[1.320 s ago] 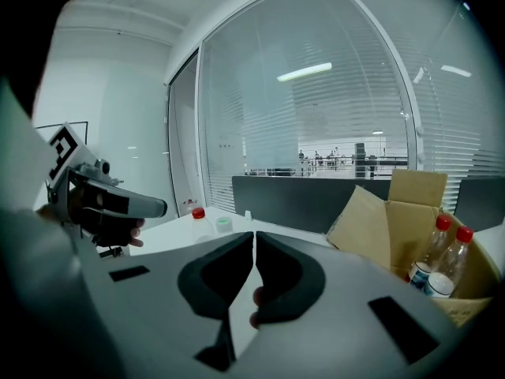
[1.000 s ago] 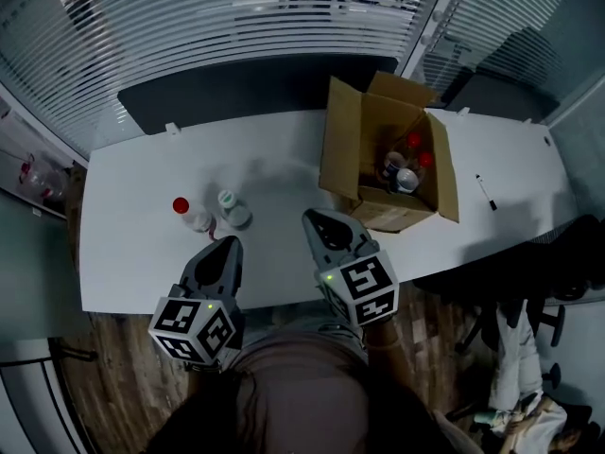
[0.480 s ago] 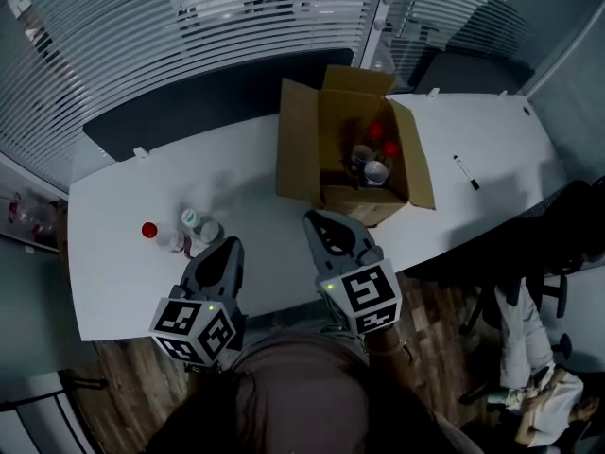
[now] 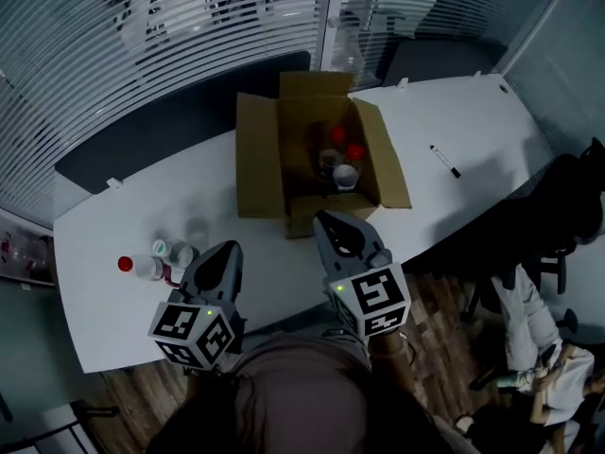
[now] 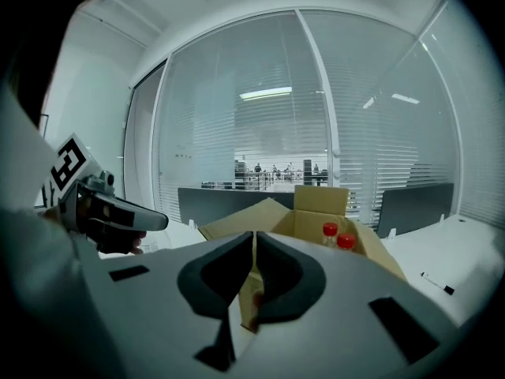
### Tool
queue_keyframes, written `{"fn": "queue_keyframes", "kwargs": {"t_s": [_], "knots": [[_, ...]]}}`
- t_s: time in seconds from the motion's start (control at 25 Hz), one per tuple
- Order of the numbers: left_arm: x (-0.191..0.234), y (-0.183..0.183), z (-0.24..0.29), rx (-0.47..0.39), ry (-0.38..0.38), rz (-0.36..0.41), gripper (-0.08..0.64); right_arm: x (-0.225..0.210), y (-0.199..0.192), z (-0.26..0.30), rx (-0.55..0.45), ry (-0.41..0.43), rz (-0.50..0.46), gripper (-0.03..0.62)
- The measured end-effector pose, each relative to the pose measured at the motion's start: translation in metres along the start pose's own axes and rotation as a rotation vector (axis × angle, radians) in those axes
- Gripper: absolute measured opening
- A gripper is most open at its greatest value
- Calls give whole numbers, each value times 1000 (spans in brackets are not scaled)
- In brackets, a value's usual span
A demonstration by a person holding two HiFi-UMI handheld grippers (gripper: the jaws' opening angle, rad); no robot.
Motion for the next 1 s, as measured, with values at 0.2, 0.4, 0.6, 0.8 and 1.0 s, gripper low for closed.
{"fn": "queue_keyframes", "kwargs": {"t_s": [0.2,0.4,0.6,0.8,1.0], "knots": [[-11,2,19,11,-33,13,8,-24,-9,-6,36,-42,20,32],[-22,2,37,48,-66,41,9,-47,-13,-9,40,-87,34,33],[-28,1,50,51,-77,34,9,-67,-13,-6,42,-114,23,34],[-26,0,59,59,-69,25,8,-81,-9,4,53,-116,25,34],[-25,-3,66,59,-65,16,8,-96,-7,18,72,-114,31,37]]}}
Point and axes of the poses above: the fingertips, and each gripper's own axes: z forward along the fingers, x to its left, y out of its top, the point moved 1 cm from there along -z, backward along the fingers, and after that the axes turned 2 degrees about -y, right-handed, at the moved point
